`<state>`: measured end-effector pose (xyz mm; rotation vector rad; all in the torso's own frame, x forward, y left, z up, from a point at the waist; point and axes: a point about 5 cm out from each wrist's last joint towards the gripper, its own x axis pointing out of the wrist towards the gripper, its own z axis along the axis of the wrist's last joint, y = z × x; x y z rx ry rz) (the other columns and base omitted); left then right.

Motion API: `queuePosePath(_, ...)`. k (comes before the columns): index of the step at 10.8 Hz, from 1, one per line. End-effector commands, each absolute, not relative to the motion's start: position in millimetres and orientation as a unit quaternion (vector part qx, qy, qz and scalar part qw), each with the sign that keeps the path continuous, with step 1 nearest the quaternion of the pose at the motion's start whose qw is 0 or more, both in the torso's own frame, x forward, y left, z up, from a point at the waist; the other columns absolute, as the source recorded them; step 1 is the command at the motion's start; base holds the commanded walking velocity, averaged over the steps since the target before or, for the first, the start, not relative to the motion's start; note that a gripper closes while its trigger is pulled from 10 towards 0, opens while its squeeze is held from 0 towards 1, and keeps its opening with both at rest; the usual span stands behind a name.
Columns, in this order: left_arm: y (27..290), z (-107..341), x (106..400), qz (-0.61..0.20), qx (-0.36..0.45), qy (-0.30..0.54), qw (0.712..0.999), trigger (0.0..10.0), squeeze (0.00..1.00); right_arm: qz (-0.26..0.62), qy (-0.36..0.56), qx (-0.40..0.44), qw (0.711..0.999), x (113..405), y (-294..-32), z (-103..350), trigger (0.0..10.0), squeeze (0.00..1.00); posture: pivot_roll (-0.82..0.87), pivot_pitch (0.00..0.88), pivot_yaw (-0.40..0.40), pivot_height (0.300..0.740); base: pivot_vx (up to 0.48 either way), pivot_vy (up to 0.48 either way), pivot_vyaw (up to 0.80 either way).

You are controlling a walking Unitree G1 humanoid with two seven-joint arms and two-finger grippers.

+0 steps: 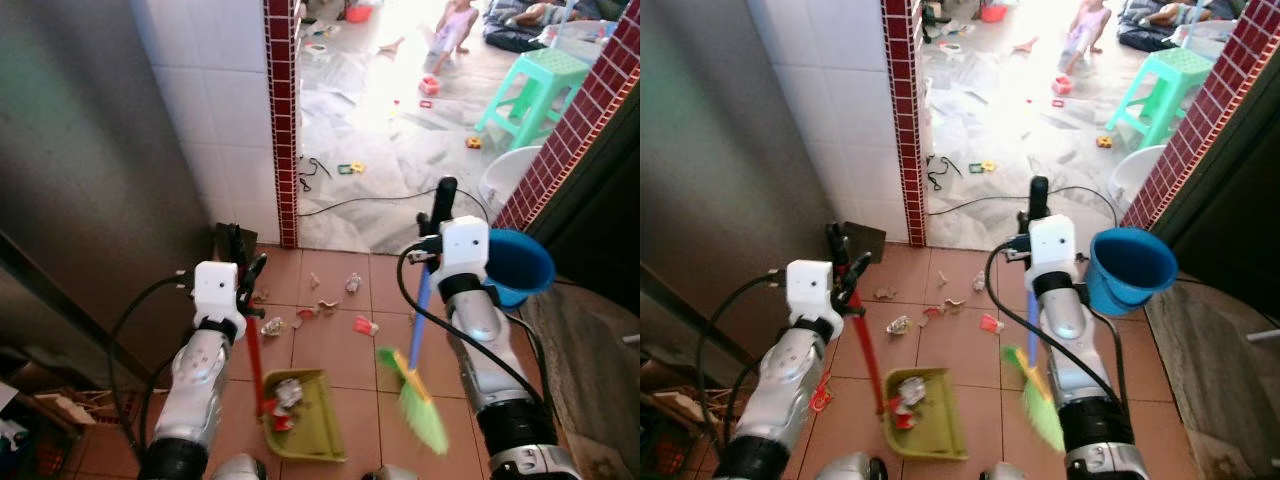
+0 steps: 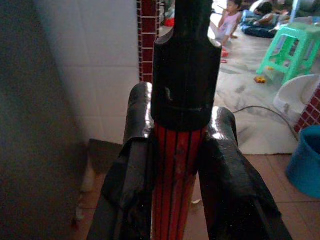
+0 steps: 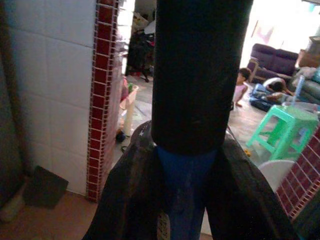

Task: Sweep floor

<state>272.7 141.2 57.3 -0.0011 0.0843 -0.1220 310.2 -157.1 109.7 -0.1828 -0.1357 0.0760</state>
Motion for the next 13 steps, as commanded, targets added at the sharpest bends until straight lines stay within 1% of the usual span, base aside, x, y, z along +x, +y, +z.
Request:
queuePosePath(1,144.2,69.7,274.7,-0.053,0.001,0.017,0.998,10.0,0.0,0.043,-0.098,-0.107,0.988,315.9,-156.6,121.6,10.0,0.0,0.01,0.0,-0.005,0.74,0.0,0.0,0.0)
queuePosePath(3,143.0,68.6,270.3,-0.055,-0.001,0.024,0.998,10.0,0.0,0.022,-0.105,-0.118,0.987,319.3,-161.9,124.4,10.0,0.0,0.02,0.0,-0.005,0.74,0.0,0.0,0.0)
queuePosePath(4,137.9,75.7,268.8,-0.074,-0.007,0.015,0.997,10.0,0.0,-0.015,-0.108,-0.121,0.987,317.9,-171.9,124.0,10.0,0.0,0.02,0.0,-0.002,0.74,0.0,0.0,0.0)
queuePosePath(5,136.0,80.9,268.5,-0.088,-0.012,0.009,0.996,10.0,0.0,-0.038,-0.087,-0.099,0.991,313.8,-180.6,114.5,10.0,0.0,0.02,0.0,0.003,0.74,0.0,0.0,0.0)
queuePosePath(6,137.4,82.6,267.6,-0.093,-0.016,0.007,0.995,10.0,0.0,-0.043,-0.076,-0.094,0.992,308.9,-182.4,108.0,10.0,0.0,0.01,0.0,0.014,0.74,0.0,0.0,0.0)
queuePosePath(7,137.3,79.8,265.3,-0.098,-0.021,0.014,0.995,10.0,0.0,-0.048,-0.062,-0.093,0.993,301.1,-184.8,98.9,10.0,0.0,0.0,0.0,0.015,0.74,0.0,0.0,-0.62)
queuePosePath(9,134.0,77.2,264.1,-0.104,-0.024,0.021,0.994,10.0,0.0,-0.048,-0.062,-0.093,0.993,300.8,-183.2,98.3,10.0,0.0,-0.01,0.0,0.021,0.74,0.0,0.0,-0.58)
queuePosePath(13,129.9,76.9,266.0,-0.113,-0.027,0.025,0.993,10.0,0.0,-0.048,-0.066,-0.097,0.992,304.2,-186.2,101.0,10.0,0.0,-0.01,0.0,0.012,0.74,0.0,-0.334,0.0)
